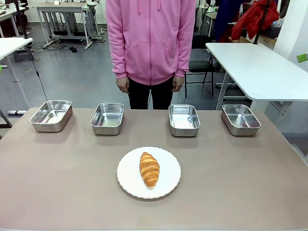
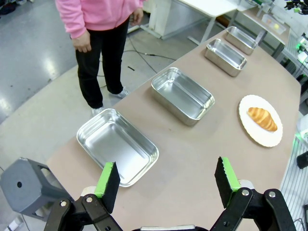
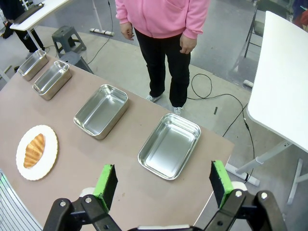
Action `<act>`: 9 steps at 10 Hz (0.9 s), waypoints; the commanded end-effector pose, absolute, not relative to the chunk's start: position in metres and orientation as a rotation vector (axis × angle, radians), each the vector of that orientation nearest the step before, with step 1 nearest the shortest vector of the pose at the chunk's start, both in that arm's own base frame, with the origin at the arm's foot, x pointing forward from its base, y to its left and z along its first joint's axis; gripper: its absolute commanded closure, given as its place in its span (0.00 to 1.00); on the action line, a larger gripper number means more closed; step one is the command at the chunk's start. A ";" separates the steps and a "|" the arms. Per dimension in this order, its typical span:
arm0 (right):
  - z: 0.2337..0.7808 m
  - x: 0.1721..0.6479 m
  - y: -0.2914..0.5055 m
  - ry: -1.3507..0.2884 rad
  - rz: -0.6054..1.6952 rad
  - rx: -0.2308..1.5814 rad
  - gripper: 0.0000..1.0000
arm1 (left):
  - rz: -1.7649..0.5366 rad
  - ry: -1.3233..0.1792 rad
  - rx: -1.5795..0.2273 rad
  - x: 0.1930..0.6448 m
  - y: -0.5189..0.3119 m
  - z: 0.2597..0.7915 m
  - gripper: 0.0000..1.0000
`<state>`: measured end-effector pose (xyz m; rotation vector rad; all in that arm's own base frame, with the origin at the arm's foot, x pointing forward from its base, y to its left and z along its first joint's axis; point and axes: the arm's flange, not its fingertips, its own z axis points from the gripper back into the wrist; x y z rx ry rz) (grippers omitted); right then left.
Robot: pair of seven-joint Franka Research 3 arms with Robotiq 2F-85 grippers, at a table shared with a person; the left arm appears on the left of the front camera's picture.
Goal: Place the bread in the container.
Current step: Place the Butter Roll into the Airtight Container indicated by the human.
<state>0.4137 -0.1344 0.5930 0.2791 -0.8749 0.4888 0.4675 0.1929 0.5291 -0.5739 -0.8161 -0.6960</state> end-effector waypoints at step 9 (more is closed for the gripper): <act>0.592 0.415 -0.135 -0.890 0.502 0.291 0.00 | -0.710 -0.818 -0.568 0.467 0.194 0.528 0.00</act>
